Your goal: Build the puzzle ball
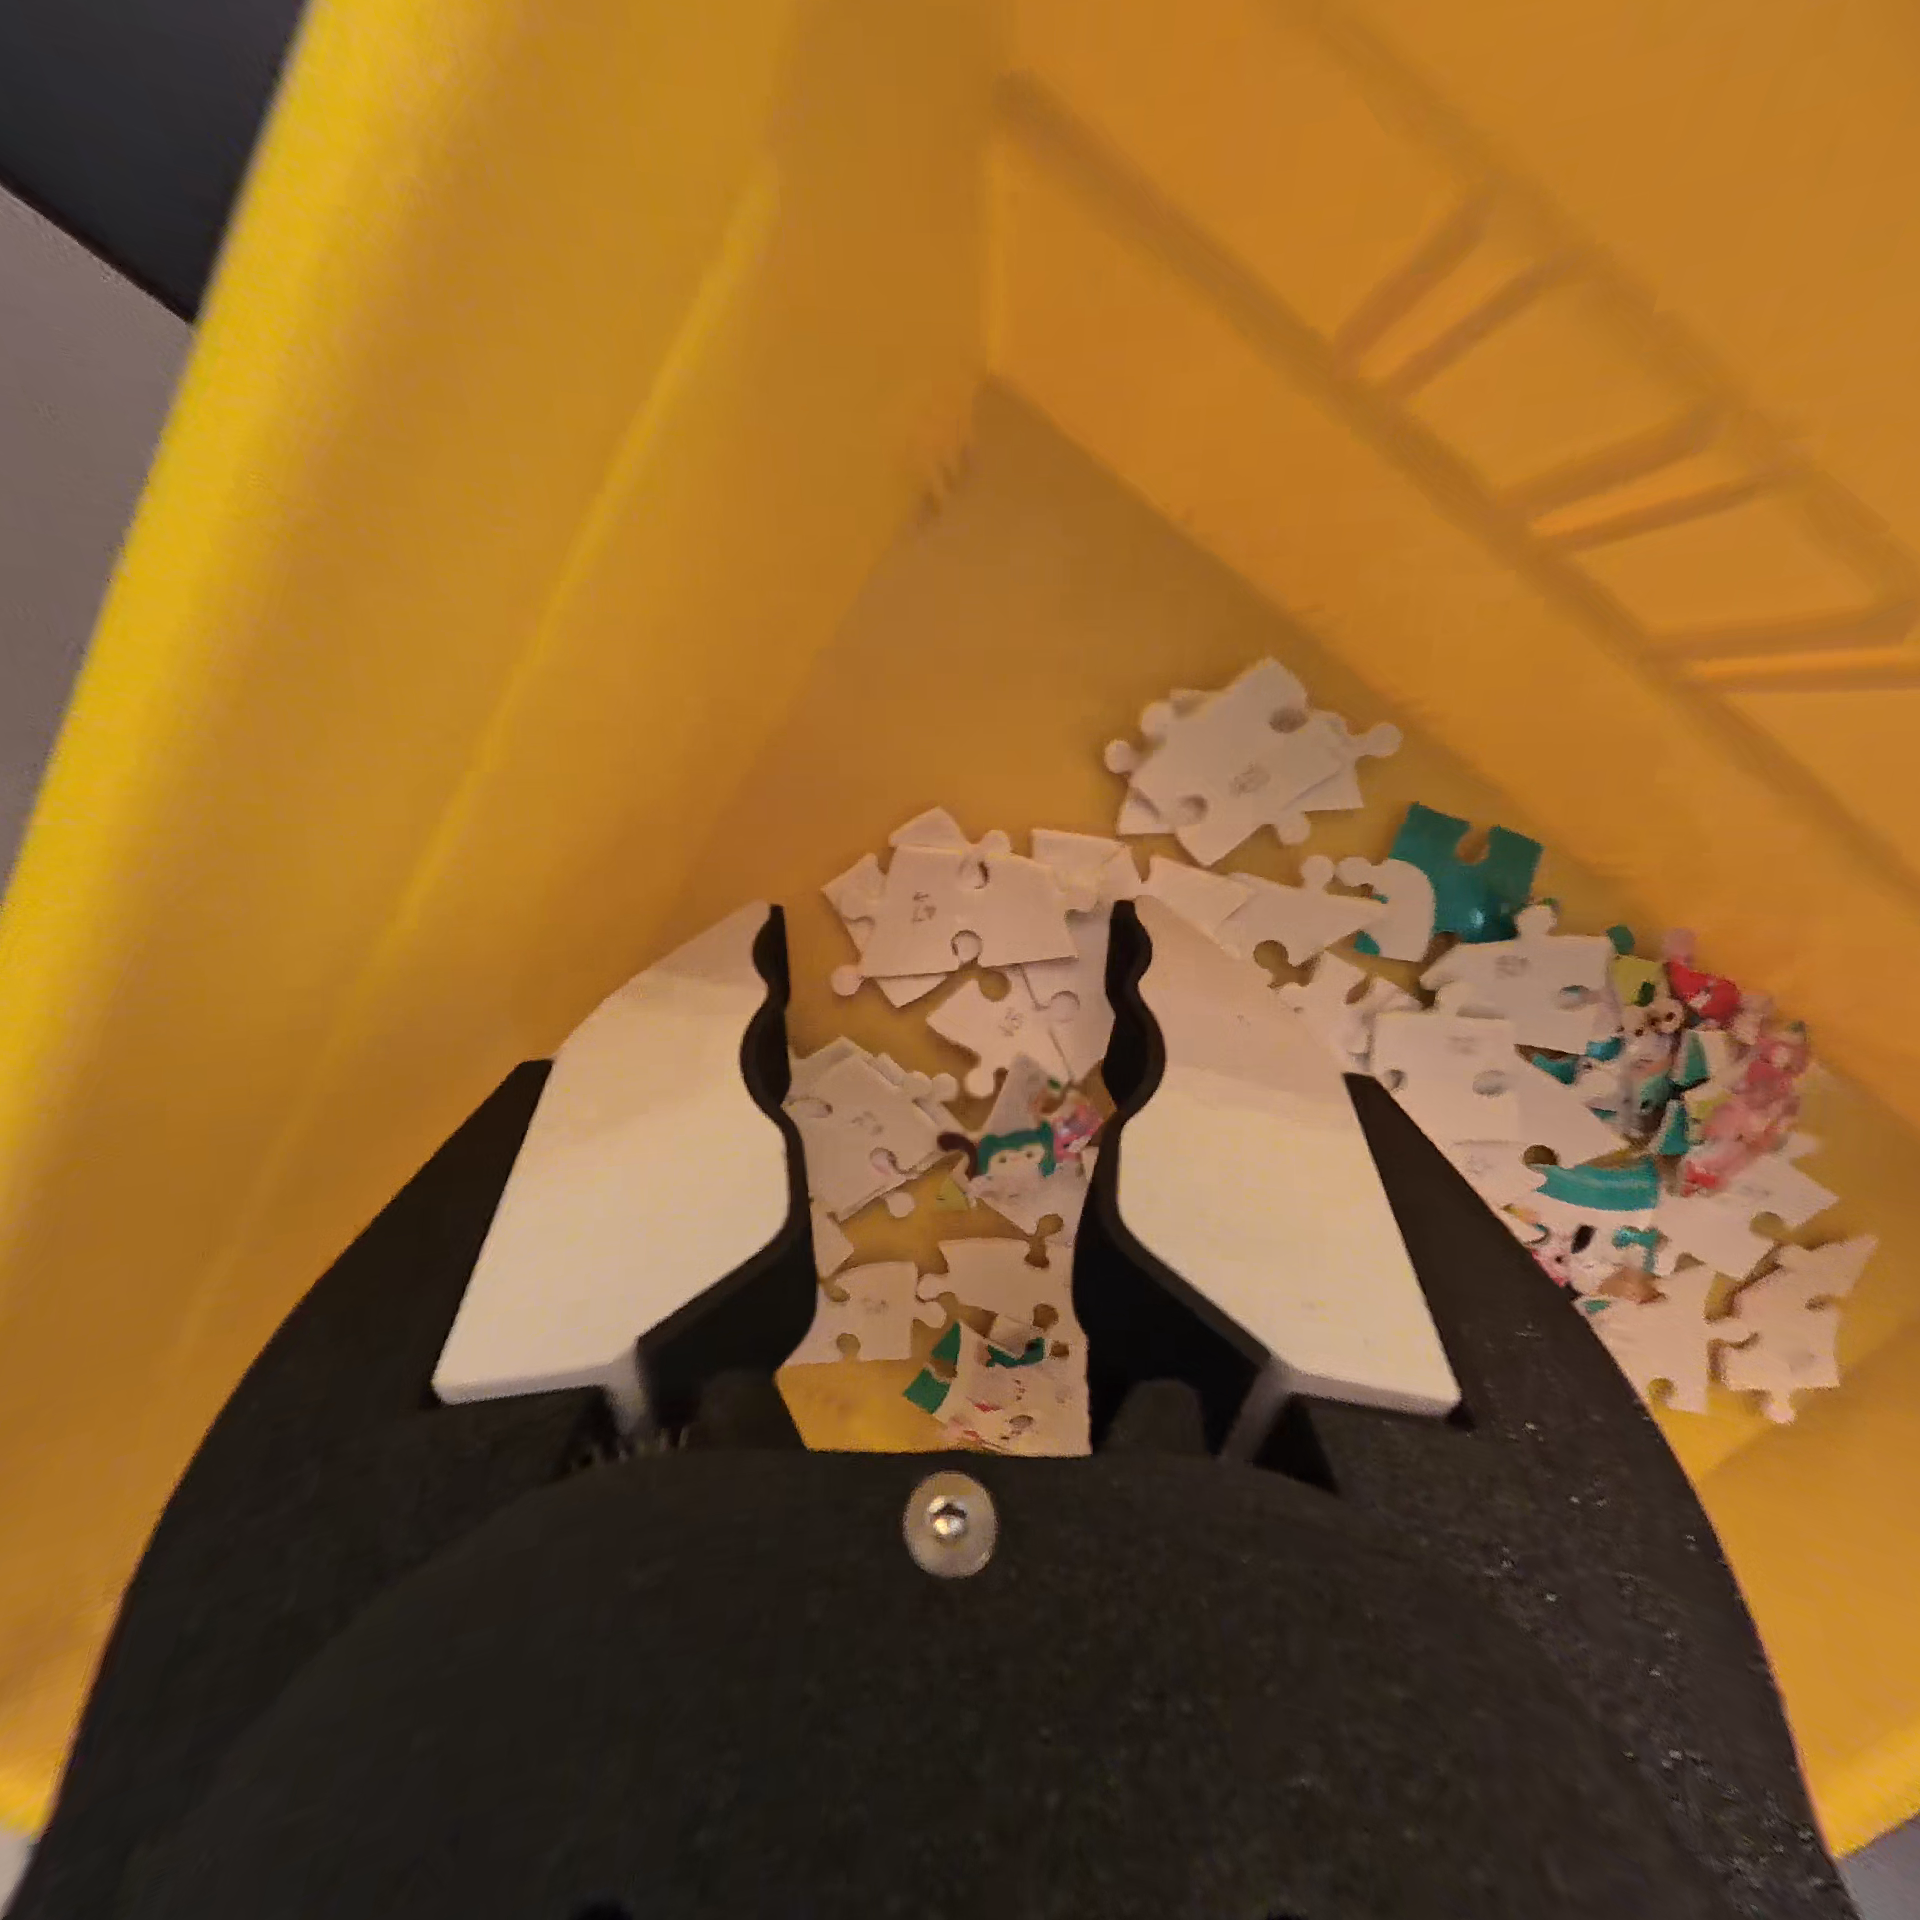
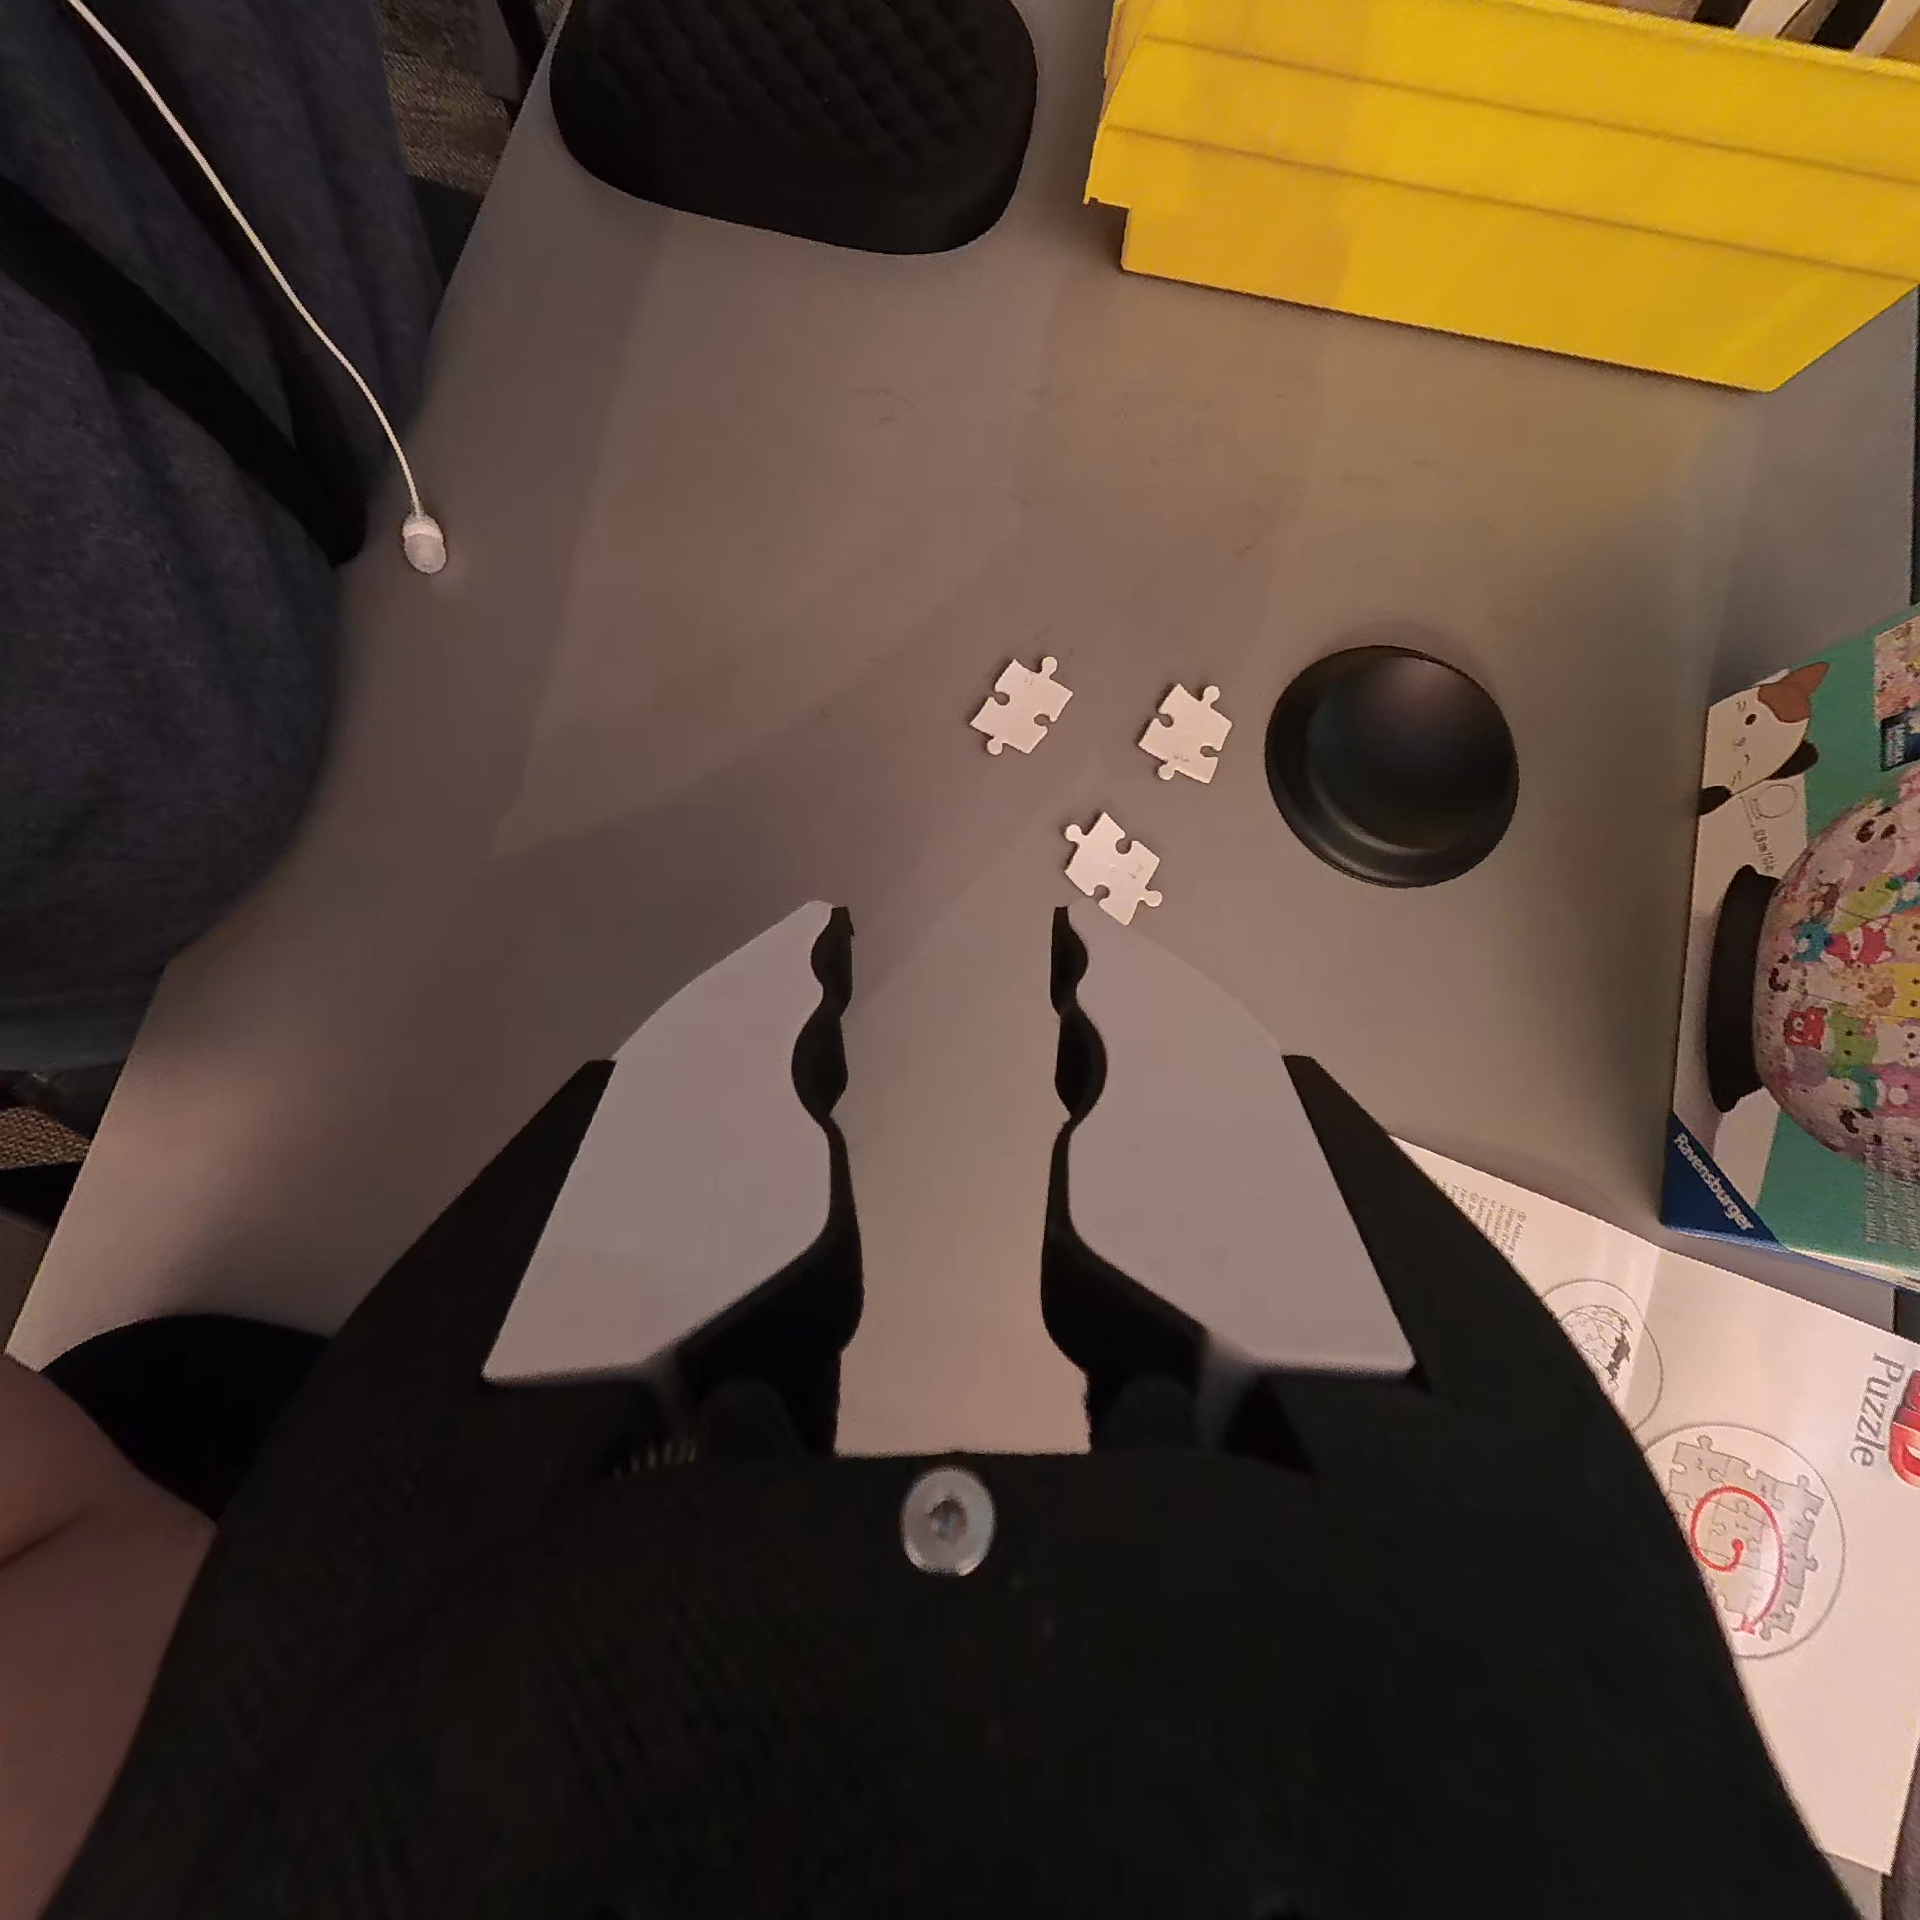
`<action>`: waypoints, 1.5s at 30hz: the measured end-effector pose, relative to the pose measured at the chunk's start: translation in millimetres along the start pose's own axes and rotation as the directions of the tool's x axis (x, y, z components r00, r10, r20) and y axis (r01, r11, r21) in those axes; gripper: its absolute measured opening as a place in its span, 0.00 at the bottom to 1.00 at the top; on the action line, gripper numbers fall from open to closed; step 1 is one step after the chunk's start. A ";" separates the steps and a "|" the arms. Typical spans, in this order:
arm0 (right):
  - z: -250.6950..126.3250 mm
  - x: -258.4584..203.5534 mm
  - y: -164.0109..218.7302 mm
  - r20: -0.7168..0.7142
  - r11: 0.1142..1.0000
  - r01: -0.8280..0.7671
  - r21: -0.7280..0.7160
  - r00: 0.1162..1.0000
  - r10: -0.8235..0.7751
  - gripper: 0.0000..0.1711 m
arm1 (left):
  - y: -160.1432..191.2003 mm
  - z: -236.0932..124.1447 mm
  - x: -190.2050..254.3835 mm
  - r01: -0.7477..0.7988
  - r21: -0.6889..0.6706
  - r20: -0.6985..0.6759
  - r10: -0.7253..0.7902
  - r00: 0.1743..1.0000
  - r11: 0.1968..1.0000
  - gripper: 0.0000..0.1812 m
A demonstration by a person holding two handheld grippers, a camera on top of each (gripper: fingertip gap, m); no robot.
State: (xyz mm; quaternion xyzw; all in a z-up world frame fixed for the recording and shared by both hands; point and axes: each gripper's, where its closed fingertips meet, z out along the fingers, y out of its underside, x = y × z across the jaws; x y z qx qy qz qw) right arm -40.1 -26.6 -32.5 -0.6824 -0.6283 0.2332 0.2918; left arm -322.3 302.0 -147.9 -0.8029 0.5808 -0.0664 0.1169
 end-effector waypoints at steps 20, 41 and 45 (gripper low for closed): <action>3.5 0.3 3.1 0.007 1.000 -0.006 -0.019 1.000 0.006 0.22 | 6.1 -29.0 -38.5 0.278 0.033 0.116 -0.280 0.953 0.960 0.25; 4.2 0.2 7.7 0.017 0.999 -0.015 -0.034 1.000 0.015 0.22 | -1.0 -25.9 14.2 0.028 0.037 0.038 -0.029 0.999 0.999 0.29; 5.1 -1.3 7.4 0.023 0.999 -0.012 -0.037 1.000 0.013 0.22 | 16.1 -12.8 18.7 -0.100 -0.066 0.035 0.102 0.994 0.993 0.33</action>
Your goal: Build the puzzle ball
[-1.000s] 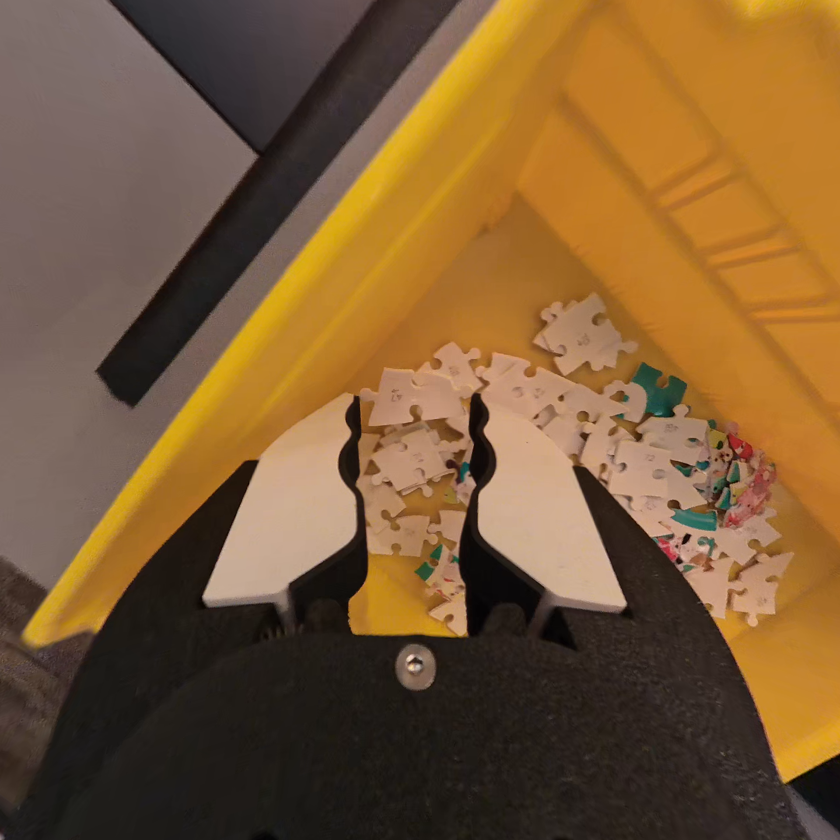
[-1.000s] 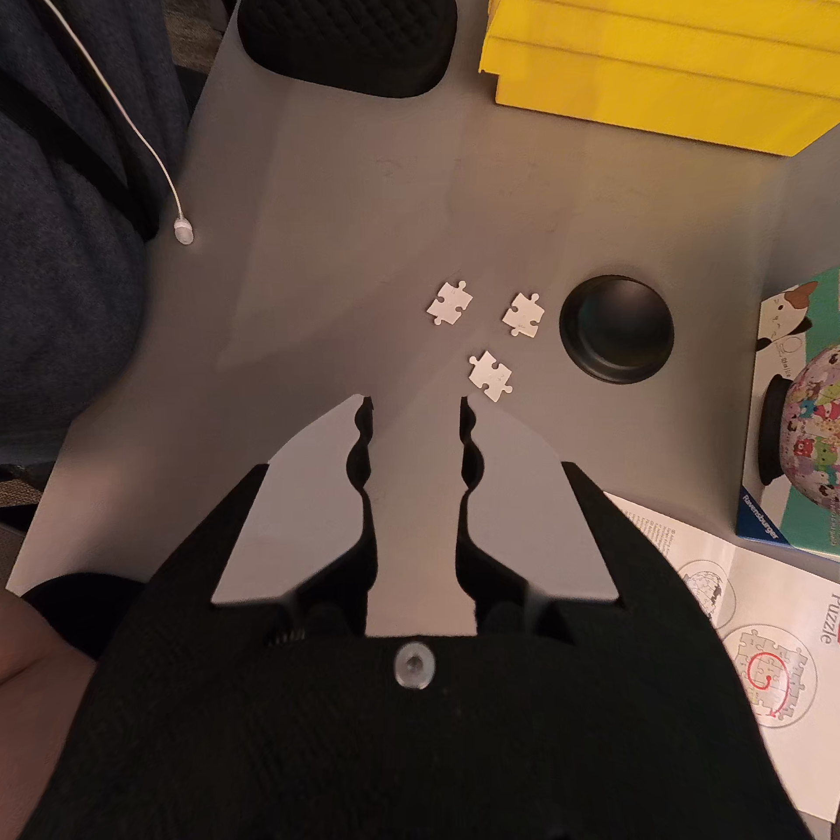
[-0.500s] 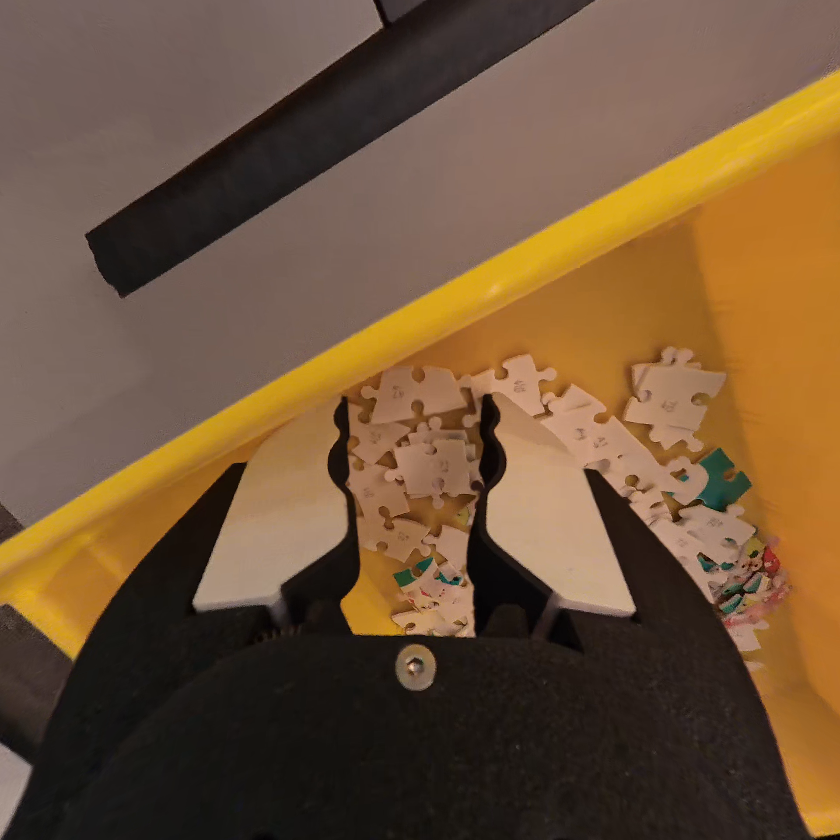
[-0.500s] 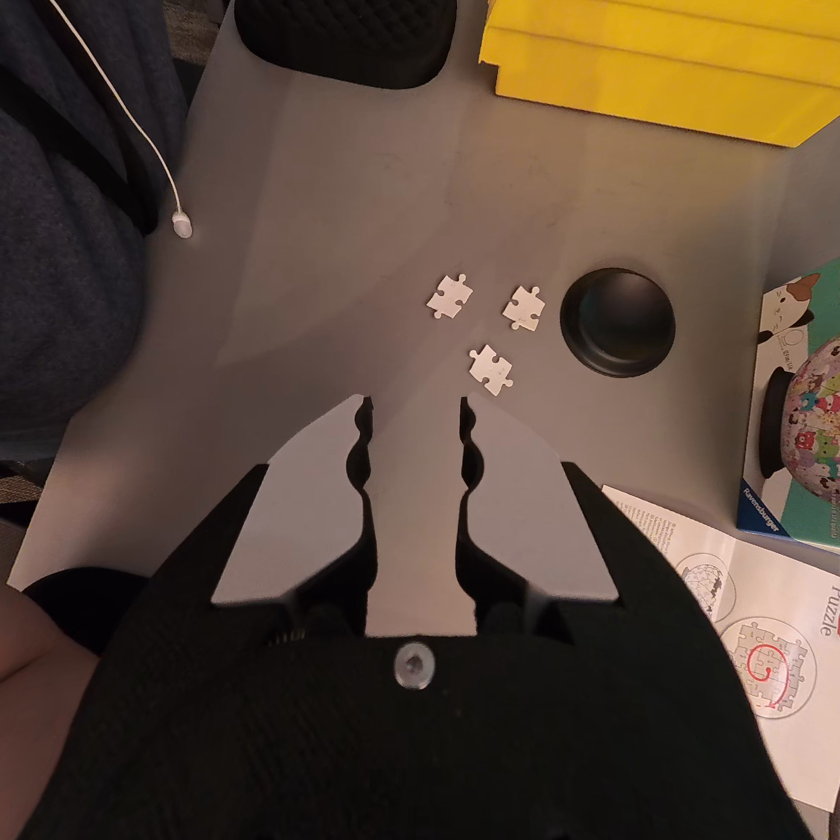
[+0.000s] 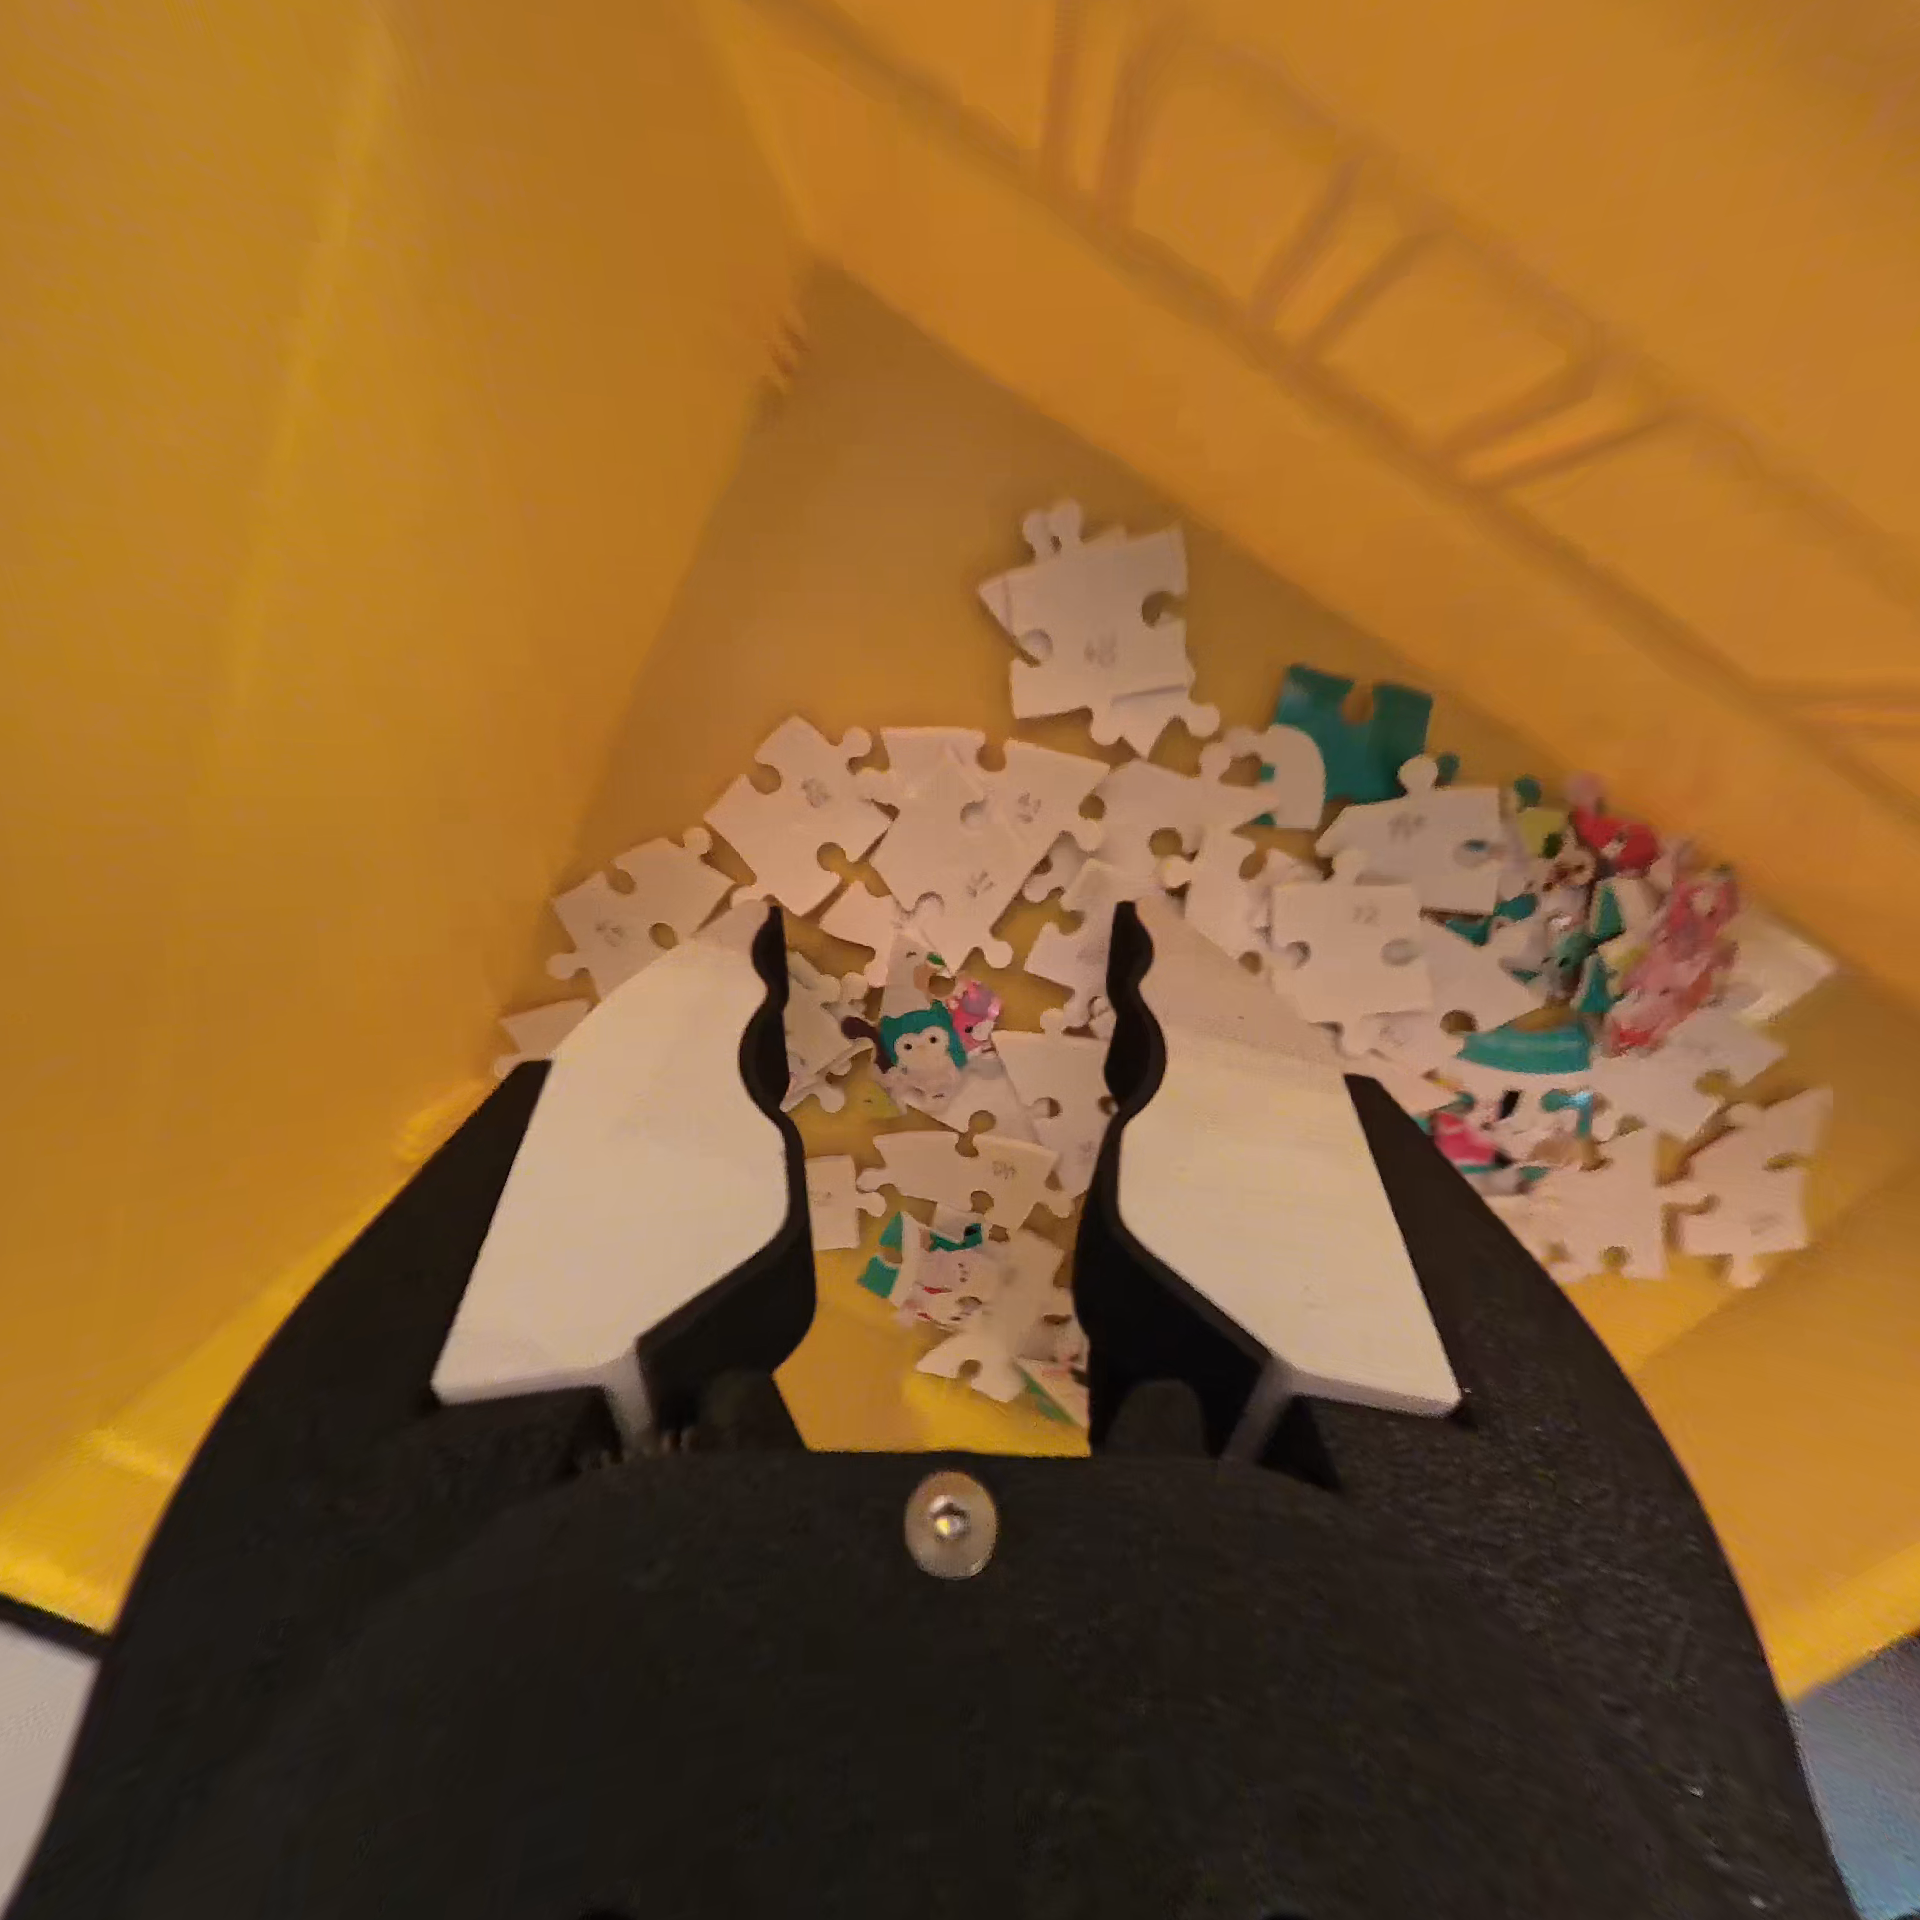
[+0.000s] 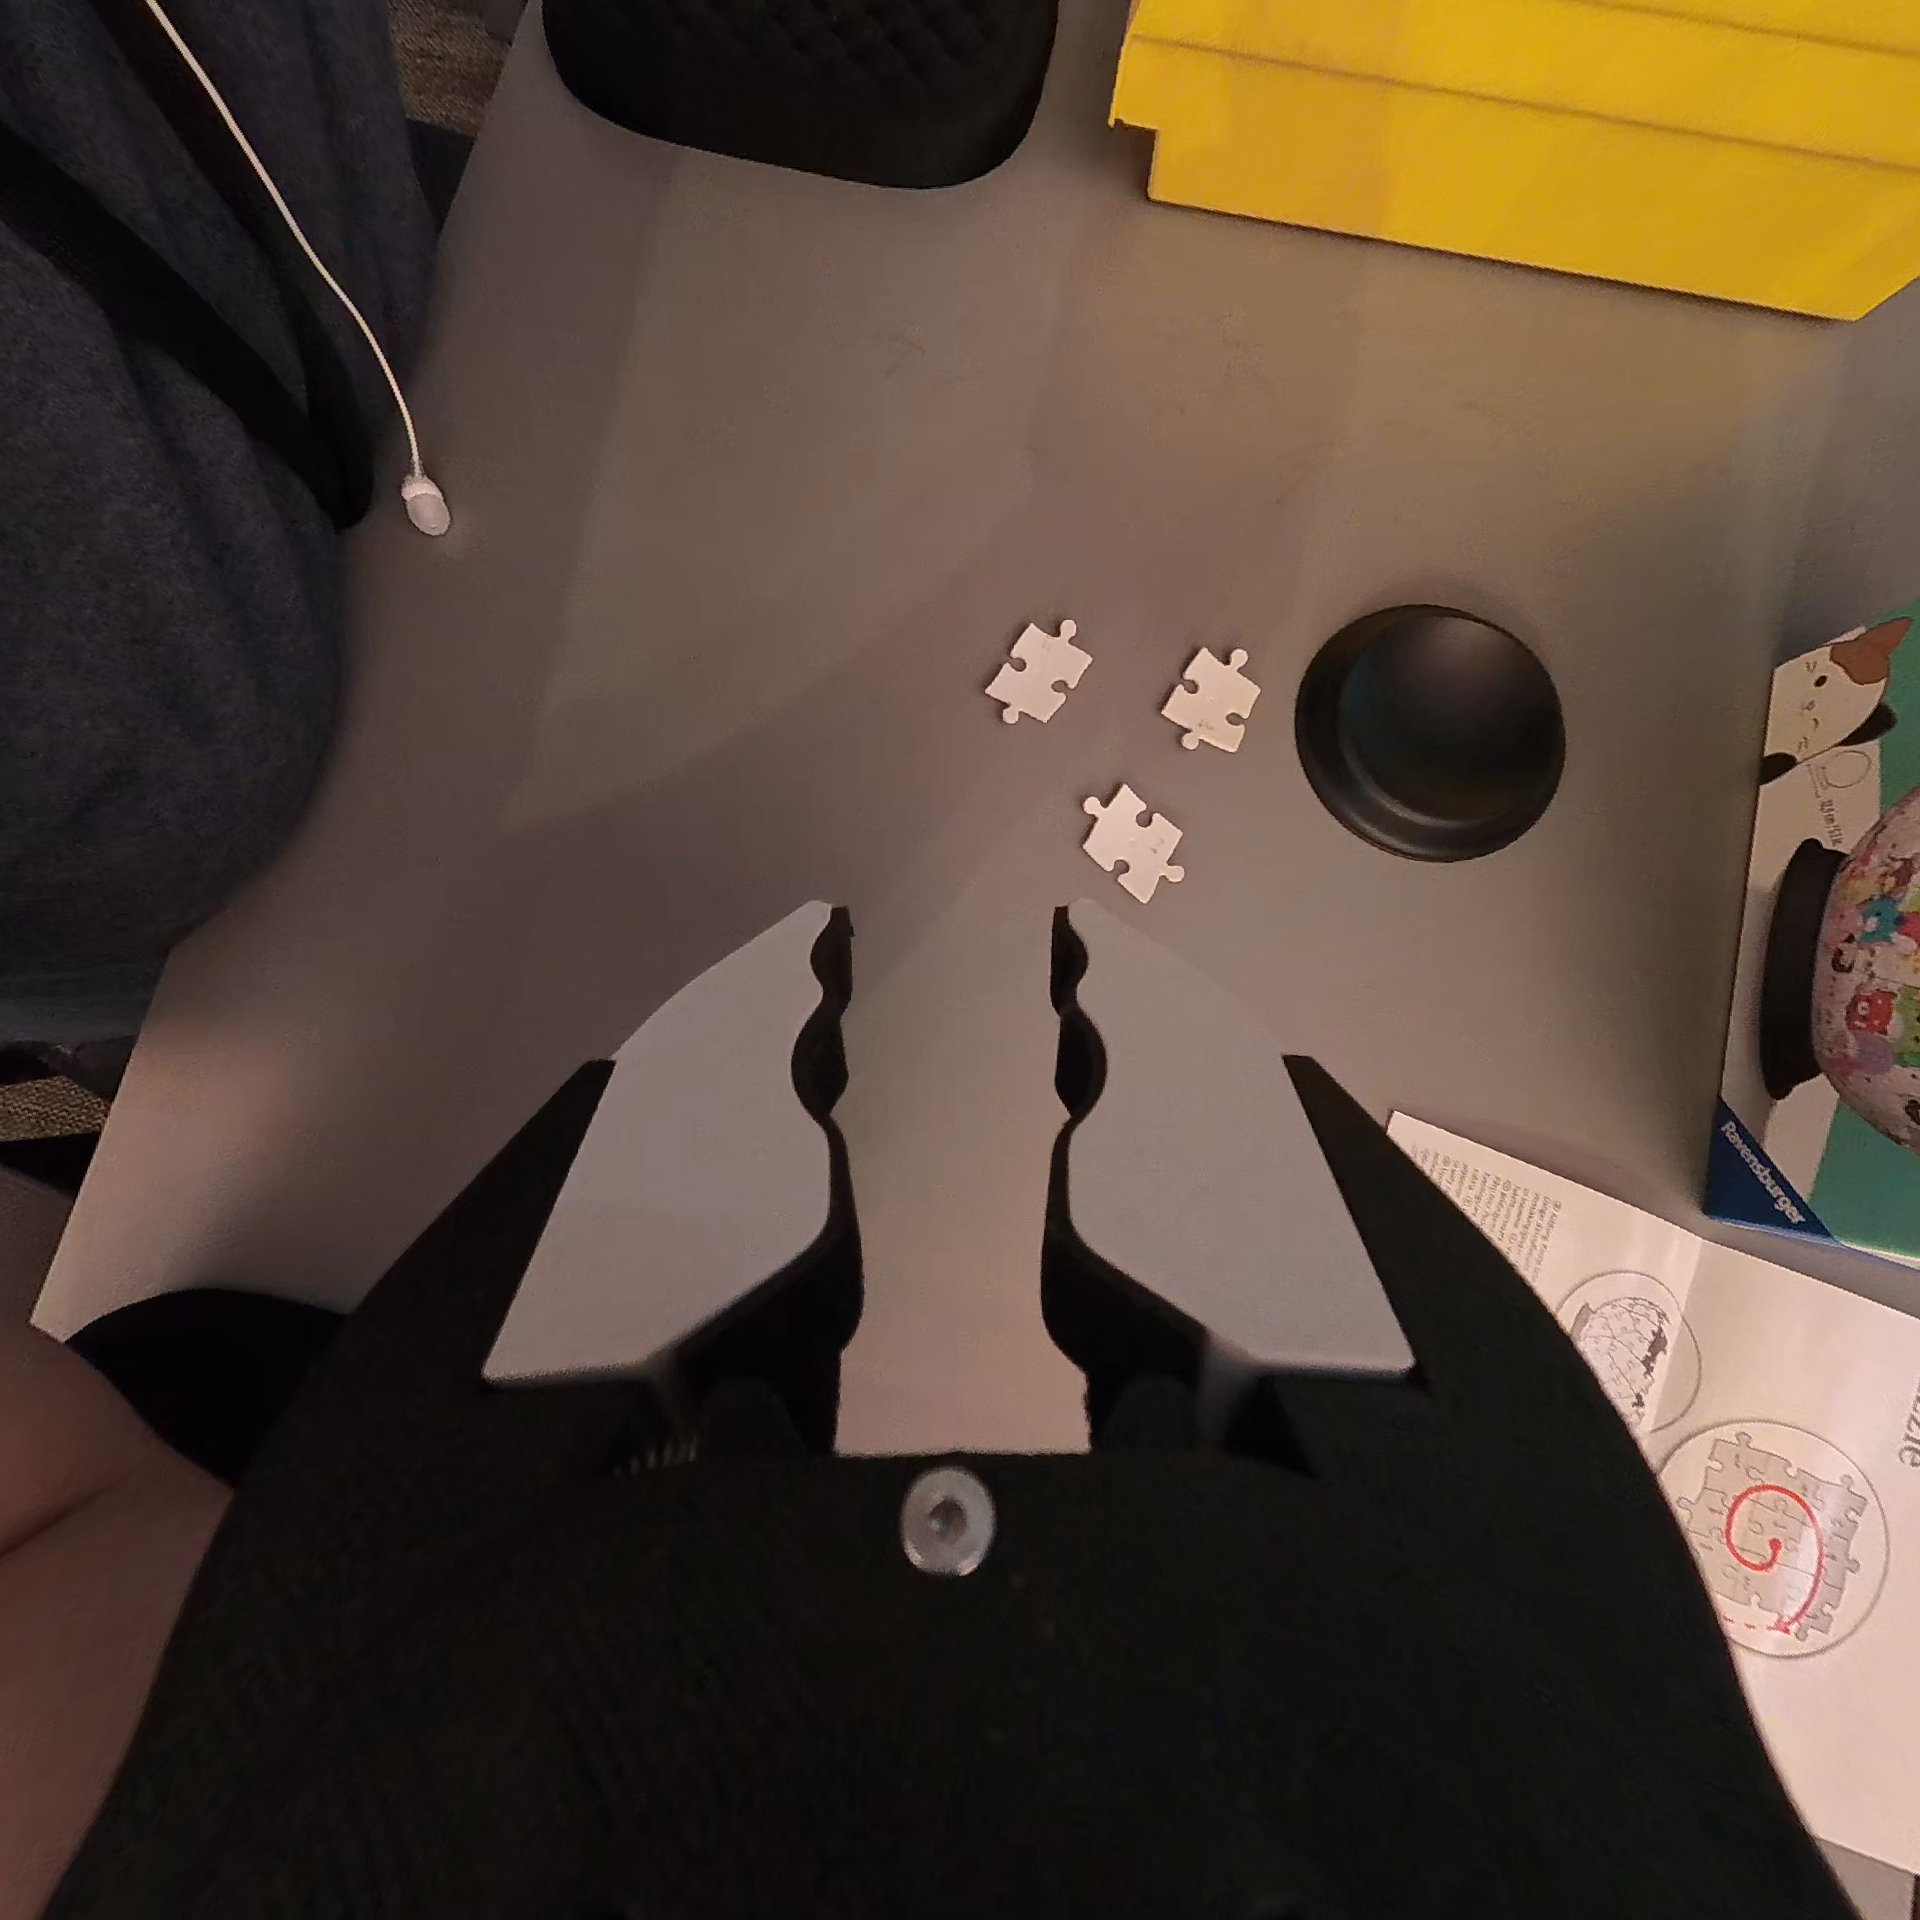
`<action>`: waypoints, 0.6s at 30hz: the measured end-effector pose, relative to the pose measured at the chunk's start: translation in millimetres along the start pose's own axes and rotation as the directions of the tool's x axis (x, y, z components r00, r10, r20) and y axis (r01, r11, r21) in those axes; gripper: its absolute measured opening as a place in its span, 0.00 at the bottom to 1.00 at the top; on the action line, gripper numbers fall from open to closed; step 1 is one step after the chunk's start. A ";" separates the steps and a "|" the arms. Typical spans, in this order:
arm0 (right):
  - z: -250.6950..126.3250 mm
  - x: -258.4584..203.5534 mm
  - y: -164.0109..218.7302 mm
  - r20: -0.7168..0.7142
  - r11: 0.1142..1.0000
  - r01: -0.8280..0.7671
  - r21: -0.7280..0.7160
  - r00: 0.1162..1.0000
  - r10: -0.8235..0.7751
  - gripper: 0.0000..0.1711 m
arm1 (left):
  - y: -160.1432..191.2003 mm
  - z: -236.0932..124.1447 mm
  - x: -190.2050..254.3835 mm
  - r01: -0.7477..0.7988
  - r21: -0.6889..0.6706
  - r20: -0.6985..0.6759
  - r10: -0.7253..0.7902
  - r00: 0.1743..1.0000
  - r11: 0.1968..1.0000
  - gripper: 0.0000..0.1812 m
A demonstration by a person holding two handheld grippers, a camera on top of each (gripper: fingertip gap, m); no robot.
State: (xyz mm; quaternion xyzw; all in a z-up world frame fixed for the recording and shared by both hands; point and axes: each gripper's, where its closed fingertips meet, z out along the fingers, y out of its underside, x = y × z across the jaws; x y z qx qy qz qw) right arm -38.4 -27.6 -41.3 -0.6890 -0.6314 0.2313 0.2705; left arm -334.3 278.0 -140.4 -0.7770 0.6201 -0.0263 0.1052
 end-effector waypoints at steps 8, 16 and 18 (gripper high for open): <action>1.1 -1.0 1.9 0.007 1.000 -0.002 -0.010 1.000 0.002 0.22 | -6.7 8.5 0.9 -0.054 0.013 -0.064 0.054 0.996 0.998 0.25; 0.9 -0.4 2.3 0.007 1.000 -0.002 -0.009 1.000 0.002 0.22 | -12.5 3.4 -9.6 0.001 0.033 -0.072 0.001 0.997 0.999 0.01; 0.9 -0.1 3.0 0.007 1.000 -0.003 -0.011 1.000 0.003 0.22 | -15.2 -2.5 -14.0 0.008 0.058 -0.053 -0.005 0.999 0.998 0.00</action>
